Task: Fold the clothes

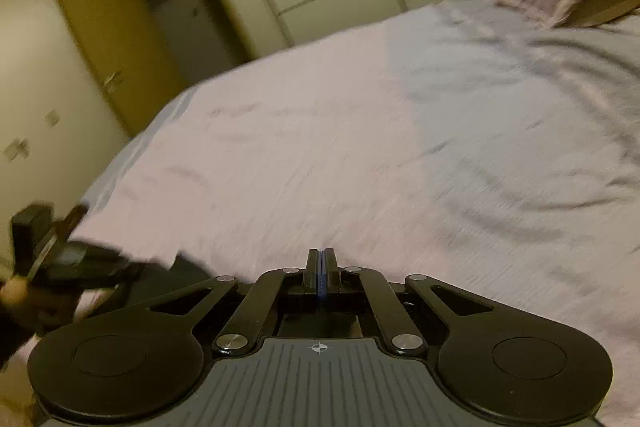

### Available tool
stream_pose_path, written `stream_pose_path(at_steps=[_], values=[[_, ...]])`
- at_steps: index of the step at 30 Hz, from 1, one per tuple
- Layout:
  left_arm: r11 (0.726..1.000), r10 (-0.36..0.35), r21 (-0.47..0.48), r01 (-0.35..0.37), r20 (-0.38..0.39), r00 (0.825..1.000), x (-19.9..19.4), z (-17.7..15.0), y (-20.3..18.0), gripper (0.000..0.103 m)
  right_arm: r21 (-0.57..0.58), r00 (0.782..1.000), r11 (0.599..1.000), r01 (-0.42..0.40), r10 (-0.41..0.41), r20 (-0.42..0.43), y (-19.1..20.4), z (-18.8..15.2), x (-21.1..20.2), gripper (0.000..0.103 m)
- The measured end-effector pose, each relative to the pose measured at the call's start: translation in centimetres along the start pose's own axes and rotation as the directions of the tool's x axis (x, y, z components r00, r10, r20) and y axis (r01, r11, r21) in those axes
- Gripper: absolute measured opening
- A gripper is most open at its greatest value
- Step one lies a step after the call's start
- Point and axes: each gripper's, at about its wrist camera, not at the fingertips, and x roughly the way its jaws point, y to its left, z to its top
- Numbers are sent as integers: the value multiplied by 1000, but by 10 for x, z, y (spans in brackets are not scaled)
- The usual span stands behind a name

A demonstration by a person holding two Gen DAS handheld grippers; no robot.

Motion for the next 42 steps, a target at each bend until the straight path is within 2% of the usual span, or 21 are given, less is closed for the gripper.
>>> stream_pose_path(at_steps=[1, 2, 4, 5, 6, 9, 13, 14, 15, 16, 19, 21, 24, 26, 29, 30, 31, 32, 37, 39, 42], values=[[1000, -8, -20, 8, 4, 1000, -3, -1, 3, 0, -12, 1000, 1000, 1, -1, -4, 3, -4, 0, 1], [999, -9, -36, 9, 15, 1000, -8, -1, 5, 0, -20, 1000, 1000, 1, -1, -7, 6, -8, -1, 6], [998, -9, -67, 11, 36, 999, -17, -1, 10, 7, -6, 1000, 1000, -2, 2, 2, 5, -15, 1, 28], [997, -9, -82, 13, 47, 999, -21, -1, 12, 9, 3, 1000, 1000, -3, 3, 9, 4, -18, 2, 49], [995, -15, -101, 21, 63, 998, -27, 0, 14, 15, 10, 1000, 1000, -6, 6, 14, 4, -21, 4, 55], [985, -64, -152, 78, 97, 993, -31, 2, 17, 21, 24, 1000, 999, -29, 29, 7, 5, -25, 8, 55], [984, -111, -137, 112, 16, 994, -8, 4, 3, 21, 44, 998, 997, -56, 56, -3, 2, -29, 22, 54], [986, -104, -128, 105, 10, 994, -3, 3, 0, 21, 55, 998, 997, -57, 58, -4, 1, -30, 24, 33], [988, -99, -117, 99, 11, 995, -3, 3, -3, 13, 66, 998, 996, -58, 59, -4, -1, -31, 25, 7], [990, -95, -98, 97, 28, 995, -8, 5, -6, 0, 70, 998, 996, -58, 58, -2, -2, -31, 25, 7], [996, -80, -30, 83, 104, 991, -31, 10, -14, 1, 5, 998, 999, -47, 46, 41, 6, -27, 2, 6], [996, -79, -24, 83, 128, 989, -34, 13, -12, 1, -28, 997, 999, -47, 48, 67, 8, -22, -6, 6], [997, -67, -32, 70, 86, 994, -10, 13, -5, 1, -41, 998, 999, -32, 34, 59, 2, -18, 10, 6], [998, -60, -33, 61, 31, 998, 10, 7, -1, 3, -19, 1000, 1000, -15, 15, 15, -8, -24, 32, 6], [997, -59, -54, 61, 32, 998, 12, 4, 4, 6, 20, 1000, 1000, -1, 1, -29, -18, -31, 48, 7], [996, -56, -66, 58, 34, 998, 9, 4, 6, 11, 17, 1000, 1000, 2, -2, -26, -16, -32, 44, 8], [996, -42, -71, 44, 36, 998, 3, 5, 7, 17, 11, 1000, 1000, 10, -9, -24, -15, -32, 41, 10], [997, -27, -76, 29, 38, 999, -3, 6, 8, 19, -4, 999, 999, 32, -32, -25, -11, -32, 35, 14], [995, 41, -89, -33, 84, 996, -59, -3, 4, 19, -109, 991, 985, 136, -135, 14, 25, -34, -12, 21], [996, 44, -85, -35, 107, 993, -84, -8, -7, 19, -138, 993, 983, 118, -115, 26, 47, -42, -31, 25], [998, 10, -68, -1, 128, 992, -115, -24, -28, 19, -158, 1000, 987, -5, 6, 3, 84, -69, -47, 27]])
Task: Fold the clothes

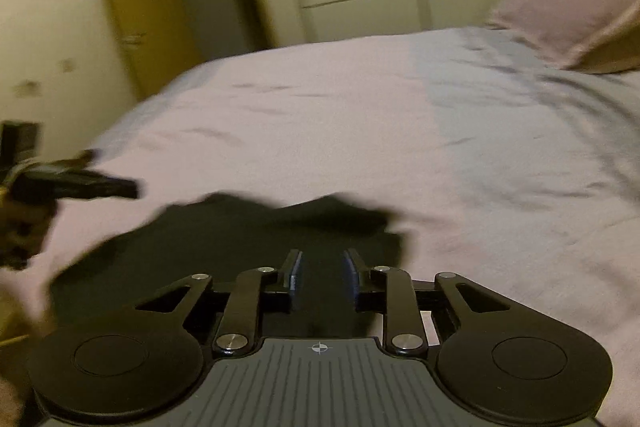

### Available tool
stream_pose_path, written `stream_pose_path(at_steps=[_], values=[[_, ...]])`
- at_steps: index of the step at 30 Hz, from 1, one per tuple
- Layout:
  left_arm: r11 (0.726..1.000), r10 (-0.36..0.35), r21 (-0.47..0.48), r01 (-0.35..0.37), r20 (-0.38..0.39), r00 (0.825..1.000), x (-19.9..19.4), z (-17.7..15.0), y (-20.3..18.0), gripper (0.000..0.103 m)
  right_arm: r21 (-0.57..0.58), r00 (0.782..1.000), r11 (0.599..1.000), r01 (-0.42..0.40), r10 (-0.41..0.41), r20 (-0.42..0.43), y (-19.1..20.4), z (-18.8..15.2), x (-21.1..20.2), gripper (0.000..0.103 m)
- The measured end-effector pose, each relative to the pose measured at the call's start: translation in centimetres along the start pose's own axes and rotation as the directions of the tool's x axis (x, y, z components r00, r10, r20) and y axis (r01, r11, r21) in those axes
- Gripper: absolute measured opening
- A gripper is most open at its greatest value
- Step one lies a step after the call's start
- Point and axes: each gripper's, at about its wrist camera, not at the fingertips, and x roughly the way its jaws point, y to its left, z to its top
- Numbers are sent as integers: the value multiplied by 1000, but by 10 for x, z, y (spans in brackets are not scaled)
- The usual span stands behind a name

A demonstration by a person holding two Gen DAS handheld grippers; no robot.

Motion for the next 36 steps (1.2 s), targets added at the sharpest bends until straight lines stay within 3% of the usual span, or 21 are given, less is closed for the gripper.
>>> stream_pose_path(at_steps=[4, 6, 8, 11, 14, 17, 21, 26, 28, 31, 36], values=[[999, -41, 32, 44, -76, 996, -9, -35, -31, 19, -49, 990, 991, -125, 121, -72, 45, -37, 4, 30], [995, 13, 98, -2, -119, 993, 0, -57, -43, 19, -53, 989, 994, -101, 94, -116, 49, -56, 8, 32], [991, 39, 131, -25, -104, 994, 6, -73, -44, 19, -58, 989, 995, -80, 71, -132, 44, -69, 3, 36], [997, 41, 72, -34, -87, 995, 7, -74, -38, 17, -39, 987, 998, -39, 32, -155, 33, -83, -14, 39], [994, 62, 90, -53, -92, 994, 6, -69, -42, 16, -49, 985, 999, 12, -20, -172, 30, -90, -33, 40], [991, 84, 110, -76, -73, 994, -3, -66, -50, 16, -67, 990, 997, 29, -38, -136, 37, -90, -51, 40], [991, 43, 127, -38, -35, 998, -17, -71, -72, 16, -84, 996, 996, -39, 32, -85, 59, -88, -48, 40], [984, 63, 174, -47, -93, 994, -1, -91, -88, 17, -57, 984, 996, -62, 52, -168, 55, -99, -17, 40], [986, 61, 161, -45, -92, 994, -2, -89, -87, 16, -42, 986, 997, -72, 65, -152, 54, -94, -24, 40], [986, 66, 156, -53, -78, 995, -1, -74, -83, 17, -69, 997, 996, -62, 59, -54, 49, -76, -42, 40], [984, 70, 167, -58, -66, 995, 14, -50, -80, 17, -79, 999, 997, 23, -26, -34, 25, -40, -14, 40]])
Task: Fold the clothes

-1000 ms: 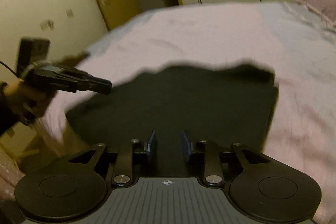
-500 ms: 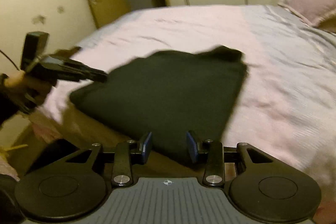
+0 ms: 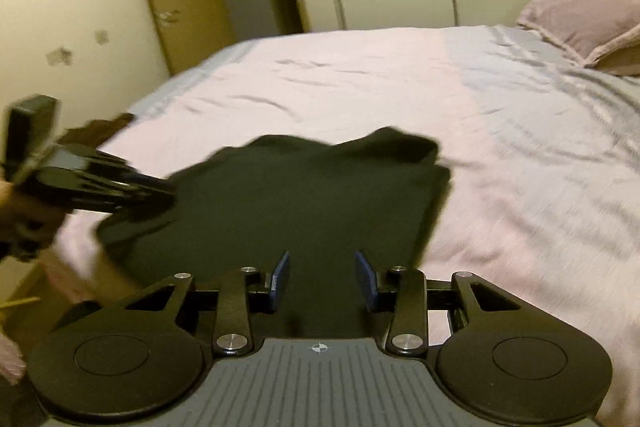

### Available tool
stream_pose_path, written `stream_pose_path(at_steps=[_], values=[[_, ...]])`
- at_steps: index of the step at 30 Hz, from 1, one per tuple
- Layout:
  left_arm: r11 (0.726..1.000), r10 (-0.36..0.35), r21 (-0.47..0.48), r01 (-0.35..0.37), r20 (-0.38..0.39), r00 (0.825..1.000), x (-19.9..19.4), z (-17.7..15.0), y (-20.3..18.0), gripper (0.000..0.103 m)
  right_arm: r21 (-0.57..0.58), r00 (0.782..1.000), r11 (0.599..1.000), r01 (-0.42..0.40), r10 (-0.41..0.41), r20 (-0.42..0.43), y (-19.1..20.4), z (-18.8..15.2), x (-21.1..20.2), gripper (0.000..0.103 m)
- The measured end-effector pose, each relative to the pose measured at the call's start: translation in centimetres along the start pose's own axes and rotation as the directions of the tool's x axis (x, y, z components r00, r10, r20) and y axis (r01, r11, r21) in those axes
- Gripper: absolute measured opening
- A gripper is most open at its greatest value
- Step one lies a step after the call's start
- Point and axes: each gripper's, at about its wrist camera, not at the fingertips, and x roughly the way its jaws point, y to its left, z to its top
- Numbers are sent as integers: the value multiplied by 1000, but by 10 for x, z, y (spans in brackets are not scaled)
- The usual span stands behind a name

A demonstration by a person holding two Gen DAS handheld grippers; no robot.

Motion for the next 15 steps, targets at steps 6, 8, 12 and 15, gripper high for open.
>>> stream_pose_path(at_steps=[6, 8, 12, 15], values=[[999, 7, 31, -6, -31, 999, 37, 14, 5, 17, -140, 996, 986, -87, 85, -21, 6, 49, 69, 40], [1000, -3, 17, 4, -41, 999, 50, 12, 11, 17, -176, 994, 981, -85, 73, -77, -1, 55, 100, 40], [1000, -23, 7, 24, -42, 999, 61, 10, 19, 19, -196, 994, 980, -42, 21, -111, -40, 52, 137, 40], [999, -27, 21, 28, -56, 998, 61, 16, 19, 19, -114, 997, 993, 33, -41, -70, -73, 51, 135, 40]])
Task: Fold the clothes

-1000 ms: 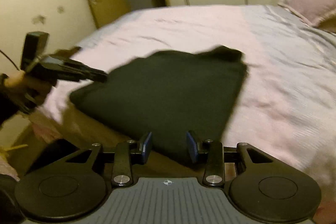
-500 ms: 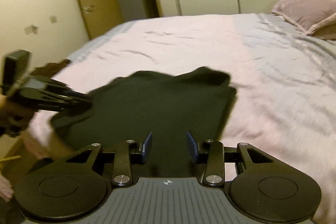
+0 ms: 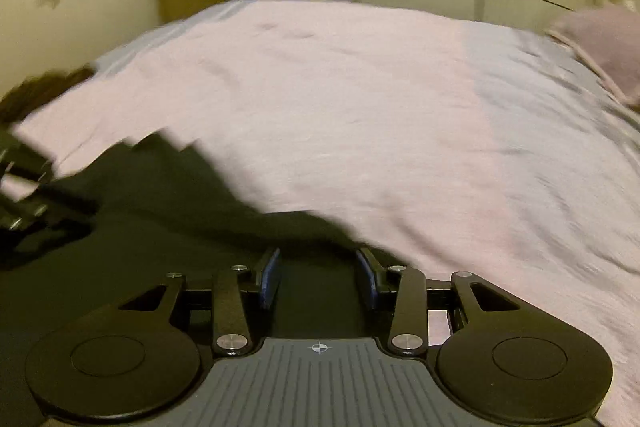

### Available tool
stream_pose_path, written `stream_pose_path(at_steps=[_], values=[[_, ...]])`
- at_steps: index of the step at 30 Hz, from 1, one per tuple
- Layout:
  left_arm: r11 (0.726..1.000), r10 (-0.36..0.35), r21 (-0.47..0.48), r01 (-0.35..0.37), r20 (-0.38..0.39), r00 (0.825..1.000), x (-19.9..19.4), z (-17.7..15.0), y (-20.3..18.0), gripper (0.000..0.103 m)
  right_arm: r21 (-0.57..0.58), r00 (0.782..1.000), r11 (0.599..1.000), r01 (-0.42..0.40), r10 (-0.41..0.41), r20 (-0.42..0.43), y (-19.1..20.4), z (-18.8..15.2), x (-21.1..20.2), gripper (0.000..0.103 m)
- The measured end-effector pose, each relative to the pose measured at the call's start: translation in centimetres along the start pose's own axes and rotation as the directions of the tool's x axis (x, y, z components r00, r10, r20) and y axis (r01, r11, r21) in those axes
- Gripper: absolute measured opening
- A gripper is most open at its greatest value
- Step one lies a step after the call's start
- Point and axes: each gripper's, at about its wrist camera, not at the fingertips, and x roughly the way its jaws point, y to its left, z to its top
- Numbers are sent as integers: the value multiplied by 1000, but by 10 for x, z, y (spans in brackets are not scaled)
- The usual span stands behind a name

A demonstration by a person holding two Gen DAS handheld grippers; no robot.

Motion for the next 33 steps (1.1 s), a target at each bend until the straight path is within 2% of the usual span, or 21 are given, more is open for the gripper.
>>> stream_pose_path(at_steps=[3, 6, 9, 12, 14, 16, 19, 20, 21, 22, 23, 25, 28, 31, 33], values=[[1000, 20, 19, -20, 9, 1000, -5, 15, -4, 19, -1, 1000, 1000, 28, -28, 4, -3, -3, -6, 40], [1000, -14, 9, 13, 47, 999, -6, 34, -4, 19, -6, 997, 997, 71, -71, 14, 4, 1, -17, 40], [998, -54, 32, 53, 58, 997, 8, 52, -8, 19, 17, 996, 998, 60, -61, 71, 14, 2, -35, 40], [993, -105, 61, 104, 13, 994, 39, 67, -14, 19, -17, 997, 1000, -7, 9, 81, 29, 1, -37, 40], [994, -82, 67, 86, -61, 995, 66, 71, -13, 21, -62, 999, 998, -29, 31, 42, 32, -4, -25, 40], [992, -94, 72, 99, -66, 993, 74, 70, -5, 21, -93, 1000, 996, 6, -5, 5, 26, -13, -16, 40], [994, -101, 39, 103, -48, 994, 70, 66, 11, 20, 3, 999, 999, 48, -48, -1, -3, -22, -21, 40], [996, -91, 23, 92, -42, 995, 69, 65, 17, 18, 35, 998, 997, 62, -62, -4, -12, -24, -23, 40], [997, -80, 5, 80, -37, 996, 68, 64, 24, 3, 60, 998, 996, 69, -69, -3, -18, -26, -26, 40], [998, -68, -12, 68, -32, 997, 67, 62, 30, 3, 63, 998, 996, 56, -57, 16, -15, -24, -31, 40], [995, -90, -44, 88, -25, 996, 66, 61, 38, 3, 67, 998, 997, 42, -45, 34, -12, -22, -37, 40], [994, -95, -61, 93, -25, 995, 66, 61, 41, 3, 27, 998, 1000, 10, -12, 60, 2, -15, -37, 40], [999, -47, 13, 48, -38, 998, 70, 65, 27, 3, -73, 995, 997, -41, 47, 83, 32, -3, -27, 40], [998, -23, 58, 25, -43, 999, 72, 65, 21, 3, -128, 996, 989, -75, 81, 39, 46, 1, 2, 40], [998, -28, 56, 30, -40, 999, 72, 63, 24, 3, -166, 998, 984, -64, 66, 7, 42, -1, 18, 40]])
